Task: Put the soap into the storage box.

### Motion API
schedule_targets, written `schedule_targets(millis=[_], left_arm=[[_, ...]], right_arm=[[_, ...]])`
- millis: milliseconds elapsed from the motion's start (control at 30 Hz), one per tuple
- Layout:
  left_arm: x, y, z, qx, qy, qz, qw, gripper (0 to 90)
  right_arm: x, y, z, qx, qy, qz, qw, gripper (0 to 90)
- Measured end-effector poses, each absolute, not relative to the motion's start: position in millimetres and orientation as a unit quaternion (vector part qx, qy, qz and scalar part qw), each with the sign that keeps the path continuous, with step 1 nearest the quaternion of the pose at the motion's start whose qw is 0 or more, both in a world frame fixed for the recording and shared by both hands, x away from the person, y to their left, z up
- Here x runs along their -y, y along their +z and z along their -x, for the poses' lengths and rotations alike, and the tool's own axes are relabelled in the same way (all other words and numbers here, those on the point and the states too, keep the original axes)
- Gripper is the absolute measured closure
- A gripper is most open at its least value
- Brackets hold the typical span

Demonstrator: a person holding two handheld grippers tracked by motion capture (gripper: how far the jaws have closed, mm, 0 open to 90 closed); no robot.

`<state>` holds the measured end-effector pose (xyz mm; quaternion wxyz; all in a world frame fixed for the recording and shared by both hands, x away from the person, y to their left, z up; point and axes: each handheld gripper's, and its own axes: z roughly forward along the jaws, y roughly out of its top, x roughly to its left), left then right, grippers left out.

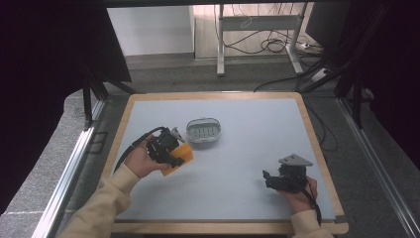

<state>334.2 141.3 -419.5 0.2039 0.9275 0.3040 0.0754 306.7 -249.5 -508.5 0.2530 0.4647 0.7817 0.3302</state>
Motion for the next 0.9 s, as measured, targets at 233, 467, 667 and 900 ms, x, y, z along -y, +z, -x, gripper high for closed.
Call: schedule_targets(millis=[233,467,667,900], left_arm=[[-139,-415,-340,-0.302,0.08,-0.929,0.198,62.5],[-138,-412,-345,-0.296,0.08,-0.931,0.2,62.5],[-136,-412,-348,-0.288,0.084,-0.933,0.2,62.5],[-137,-413,-354,-0.282,0.087,-0.934,0.199,62.5]], right_arm=[[249,-509,-307,-0.782,0.329,-0.464,0.254,11.5],[249,-509,-307,-0.783,0.329,-0.464,0.253,11.5],[249,-509,-307,-0.783,0.328,-0.464,0.253,11.5],[249,-509,-307,-0.784,0.326,-0.463,0.253,11.5]])
